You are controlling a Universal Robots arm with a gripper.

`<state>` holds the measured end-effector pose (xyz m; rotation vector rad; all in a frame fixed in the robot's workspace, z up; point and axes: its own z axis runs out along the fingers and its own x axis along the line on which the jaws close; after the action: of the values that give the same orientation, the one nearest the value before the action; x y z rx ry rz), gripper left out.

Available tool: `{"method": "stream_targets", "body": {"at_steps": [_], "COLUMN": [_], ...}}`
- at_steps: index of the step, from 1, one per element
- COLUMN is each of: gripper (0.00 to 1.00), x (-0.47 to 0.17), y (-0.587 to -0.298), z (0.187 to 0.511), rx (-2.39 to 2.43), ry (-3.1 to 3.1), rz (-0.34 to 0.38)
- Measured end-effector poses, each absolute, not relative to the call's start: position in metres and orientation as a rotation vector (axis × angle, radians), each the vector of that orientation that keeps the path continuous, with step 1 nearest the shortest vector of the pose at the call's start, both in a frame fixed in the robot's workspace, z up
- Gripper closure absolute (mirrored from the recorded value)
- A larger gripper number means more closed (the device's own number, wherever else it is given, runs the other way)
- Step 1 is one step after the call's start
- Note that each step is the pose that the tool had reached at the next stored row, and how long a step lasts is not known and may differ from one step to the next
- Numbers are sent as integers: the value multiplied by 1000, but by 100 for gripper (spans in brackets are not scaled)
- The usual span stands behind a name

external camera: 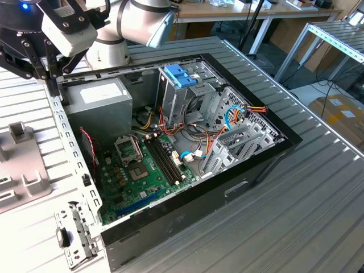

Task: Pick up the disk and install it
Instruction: 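Reach for the disk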

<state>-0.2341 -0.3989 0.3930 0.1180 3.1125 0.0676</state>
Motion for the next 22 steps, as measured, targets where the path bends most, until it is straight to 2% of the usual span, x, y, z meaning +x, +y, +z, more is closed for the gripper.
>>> {"method": "stream_targets", "body": {"at_steps": [22], "gripper": [89], "x": [-241], "y": [-399], "z": [393], "rx": [118], "ry": [3112], "rz": [68]}}
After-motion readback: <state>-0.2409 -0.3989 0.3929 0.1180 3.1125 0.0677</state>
